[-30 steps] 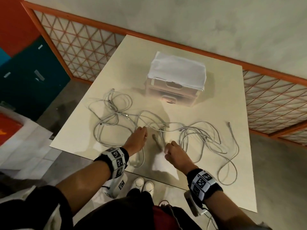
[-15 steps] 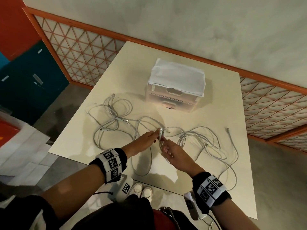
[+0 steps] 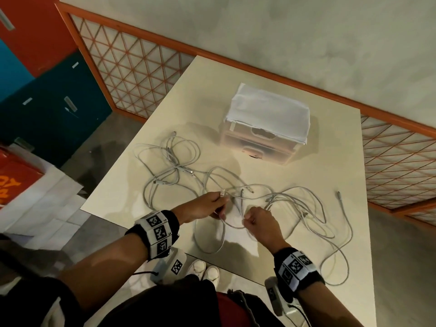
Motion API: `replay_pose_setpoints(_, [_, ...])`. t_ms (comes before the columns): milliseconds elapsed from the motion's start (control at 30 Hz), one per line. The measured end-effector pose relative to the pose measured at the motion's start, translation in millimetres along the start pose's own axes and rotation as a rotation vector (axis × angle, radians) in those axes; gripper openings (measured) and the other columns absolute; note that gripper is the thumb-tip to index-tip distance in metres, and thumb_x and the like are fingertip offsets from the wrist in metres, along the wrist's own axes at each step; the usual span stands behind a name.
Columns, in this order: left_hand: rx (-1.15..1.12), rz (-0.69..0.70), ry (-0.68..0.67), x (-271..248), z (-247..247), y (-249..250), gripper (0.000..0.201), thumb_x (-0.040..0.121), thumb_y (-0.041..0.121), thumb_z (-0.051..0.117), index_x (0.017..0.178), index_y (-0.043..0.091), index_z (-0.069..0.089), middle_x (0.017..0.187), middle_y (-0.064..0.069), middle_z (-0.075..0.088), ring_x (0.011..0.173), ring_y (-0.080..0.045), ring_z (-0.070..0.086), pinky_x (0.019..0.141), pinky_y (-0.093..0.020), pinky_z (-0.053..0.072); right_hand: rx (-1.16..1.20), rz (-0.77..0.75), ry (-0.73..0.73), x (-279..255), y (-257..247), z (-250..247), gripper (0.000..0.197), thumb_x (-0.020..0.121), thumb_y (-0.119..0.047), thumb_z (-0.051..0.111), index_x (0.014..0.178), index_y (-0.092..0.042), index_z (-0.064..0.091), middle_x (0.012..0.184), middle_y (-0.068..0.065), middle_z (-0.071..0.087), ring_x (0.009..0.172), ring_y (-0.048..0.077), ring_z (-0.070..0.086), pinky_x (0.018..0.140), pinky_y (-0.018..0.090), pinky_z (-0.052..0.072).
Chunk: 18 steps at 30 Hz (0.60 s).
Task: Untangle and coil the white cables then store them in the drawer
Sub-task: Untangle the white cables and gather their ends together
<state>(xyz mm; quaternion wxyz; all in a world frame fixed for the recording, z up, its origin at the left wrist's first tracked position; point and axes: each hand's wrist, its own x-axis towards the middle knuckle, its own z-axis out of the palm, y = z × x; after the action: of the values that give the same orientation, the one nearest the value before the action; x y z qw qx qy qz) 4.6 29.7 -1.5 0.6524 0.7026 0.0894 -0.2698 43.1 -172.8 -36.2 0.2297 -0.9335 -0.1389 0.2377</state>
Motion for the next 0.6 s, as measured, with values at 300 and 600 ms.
replay_pose_setpoints(300, [0.1,-0.141,-0.034,17,5,3,0.026,0.101,0.023,0.033,0.094,0.011,0.055,0.077,-0.003,0.066,0.063,-0.008,0.063,0.062,-0.017,0.048,0.055,0.045,-0.007,-5,0,-6,0.019,0.077,-0.025,0.066,0.072,-0.027,0.047,0.086,-0.001,0.062,0.079,0.02,0.06,0.07,0.029,0.043])
replay_pose_setpoints(600, [-0.009,-0.059,-0.078,27,15,9,0.03,0.099,0.025,0.044,0.103,0.001,0.062,0.086,-0.002,0.07,0.071,-0.007,0.069,0.065,-0.018,0.052,0.245,-0.145,-0.124,-15,1,-35,0.016,0.08,-0.013,0.071,0.086,-0.022,0.059,0.076,-0.014,0.059,0.055,-0.002,0.051,0.058,0.009,0.037])
